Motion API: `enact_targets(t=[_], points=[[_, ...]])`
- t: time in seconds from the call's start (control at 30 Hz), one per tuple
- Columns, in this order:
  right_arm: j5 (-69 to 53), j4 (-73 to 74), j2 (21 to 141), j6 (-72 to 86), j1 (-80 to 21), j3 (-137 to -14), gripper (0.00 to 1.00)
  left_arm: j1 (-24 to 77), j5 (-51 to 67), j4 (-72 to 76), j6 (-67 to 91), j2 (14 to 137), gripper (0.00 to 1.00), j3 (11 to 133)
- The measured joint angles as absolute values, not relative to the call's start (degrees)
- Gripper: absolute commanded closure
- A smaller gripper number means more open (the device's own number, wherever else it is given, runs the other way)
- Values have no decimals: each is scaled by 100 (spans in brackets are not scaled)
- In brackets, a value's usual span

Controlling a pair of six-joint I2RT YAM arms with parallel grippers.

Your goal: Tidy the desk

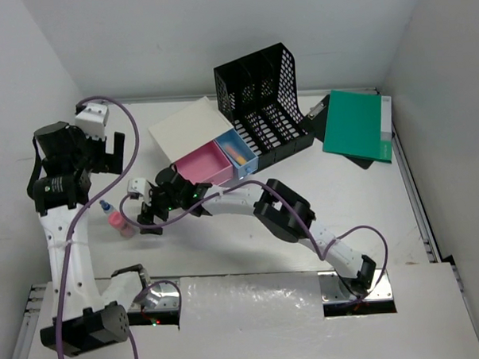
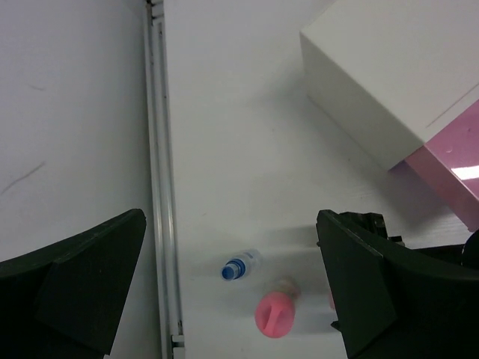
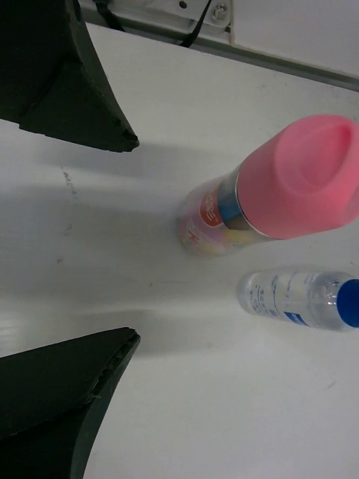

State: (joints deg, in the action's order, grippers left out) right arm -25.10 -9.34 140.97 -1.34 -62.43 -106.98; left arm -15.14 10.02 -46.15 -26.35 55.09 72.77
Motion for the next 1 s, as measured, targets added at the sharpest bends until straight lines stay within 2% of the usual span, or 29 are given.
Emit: enact_targets(t=[0.37, 0.5, 0.83, 1.0], points=[[-2486, -2351, 14888, 582, -6298, -11054, 5, -1514, 814, -4469, -2635, 5776, 2, 6938], [-2390, -2753, 15080, 816, -6298, -11183, 9, -1514, 810, -4427, -2652, 5776, 2, 6936], [-2397, -3212, 15218, 1166, -6298, -11334, 27, -1514, 794, -4388, -2679, 5776, 2, 6936], [-2598, -3326, 15244, 1216, -6311, -11382, 28, -1514, 770, -4362, -2709, 5776, 2, 6928]])
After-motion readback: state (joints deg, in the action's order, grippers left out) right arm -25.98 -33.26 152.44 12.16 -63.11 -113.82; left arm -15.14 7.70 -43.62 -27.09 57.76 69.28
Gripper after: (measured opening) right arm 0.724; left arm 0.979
